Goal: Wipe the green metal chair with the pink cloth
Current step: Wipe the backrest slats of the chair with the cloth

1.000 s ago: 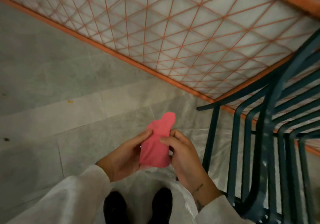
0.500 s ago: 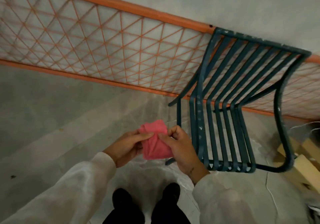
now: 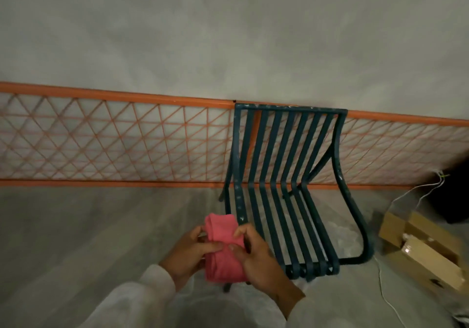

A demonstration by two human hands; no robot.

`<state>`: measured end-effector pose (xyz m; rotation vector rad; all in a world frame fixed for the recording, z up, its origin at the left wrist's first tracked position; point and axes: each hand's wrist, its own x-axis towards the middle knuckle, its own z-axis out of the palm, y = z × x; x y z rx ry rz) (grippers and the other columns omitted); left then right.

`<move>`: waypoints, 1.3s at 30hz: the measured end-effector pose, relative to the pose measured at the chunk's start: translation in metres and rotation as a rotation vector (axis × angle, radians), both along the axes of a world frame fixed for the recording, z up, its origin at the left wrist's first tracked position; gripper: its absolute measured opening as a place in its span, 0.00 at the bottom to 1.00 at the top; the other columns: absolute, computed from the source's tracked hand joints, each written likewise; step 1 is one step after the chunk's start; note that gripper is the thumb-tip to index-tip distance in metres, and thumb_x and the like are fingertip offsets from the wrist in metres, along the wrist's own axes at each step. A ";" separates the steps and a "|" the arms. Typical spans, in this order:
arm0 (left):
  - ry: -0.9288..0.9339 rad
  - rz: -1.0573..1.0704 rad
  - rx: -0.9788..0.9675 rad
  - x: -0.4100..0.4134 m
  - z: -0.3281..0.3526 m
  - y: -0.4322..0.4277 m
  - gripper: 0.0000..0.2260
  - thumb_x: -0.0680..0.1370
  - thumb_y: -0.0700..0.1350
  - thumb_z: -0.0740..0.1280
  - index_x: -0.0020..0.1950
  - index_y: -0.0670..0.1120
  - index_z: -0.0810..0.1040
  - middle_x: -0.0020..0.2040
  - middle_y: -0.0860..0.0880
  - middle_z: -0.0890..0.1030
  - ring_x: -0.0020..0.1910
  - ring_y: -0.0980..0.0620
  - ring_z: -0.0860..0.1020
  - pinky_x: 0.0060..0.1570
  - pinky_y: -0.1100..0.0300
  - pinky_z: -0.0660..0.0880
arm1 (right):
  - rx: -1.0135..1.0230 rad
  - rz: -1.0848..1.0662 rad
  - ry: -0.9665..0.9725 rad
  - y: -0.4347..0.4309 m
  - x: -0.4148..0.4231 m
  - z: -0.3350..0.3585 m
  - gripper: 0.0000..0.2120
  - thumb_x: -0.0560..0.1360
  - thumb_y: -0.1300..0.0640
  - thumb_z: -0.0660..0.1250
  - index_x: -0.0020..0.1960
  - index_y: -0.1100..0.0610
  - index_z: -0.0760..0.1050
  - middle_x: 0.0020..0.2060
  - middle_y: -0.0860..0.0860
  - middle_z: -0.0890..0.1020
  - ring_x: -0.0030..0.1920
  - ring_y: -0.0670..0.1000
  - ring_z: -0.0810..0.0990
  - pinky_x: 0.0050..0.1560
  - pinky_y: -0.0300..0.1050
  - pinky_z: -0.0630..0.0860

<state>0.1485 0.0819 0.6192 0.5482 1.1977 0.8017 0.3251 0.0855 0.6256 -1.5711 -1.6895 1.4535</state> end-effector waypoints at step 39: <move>0.196 0.077 -0.257 0.111 -0.092 -0.013 0.13 0.79 0.39 0.65 0.63 0.45 0.78 0.54 0.47 0.82 0.50 0.52 0.80 0.46 0.62 0.77 | -0.419 -0.188 0.088 0.007 0.151 -0.079 0.11 0.73 0.45 0.73 0.56 0.37 0.82 0.52 0.40 0.85 0.59 0.51 0.82 0.64 0.58 0.77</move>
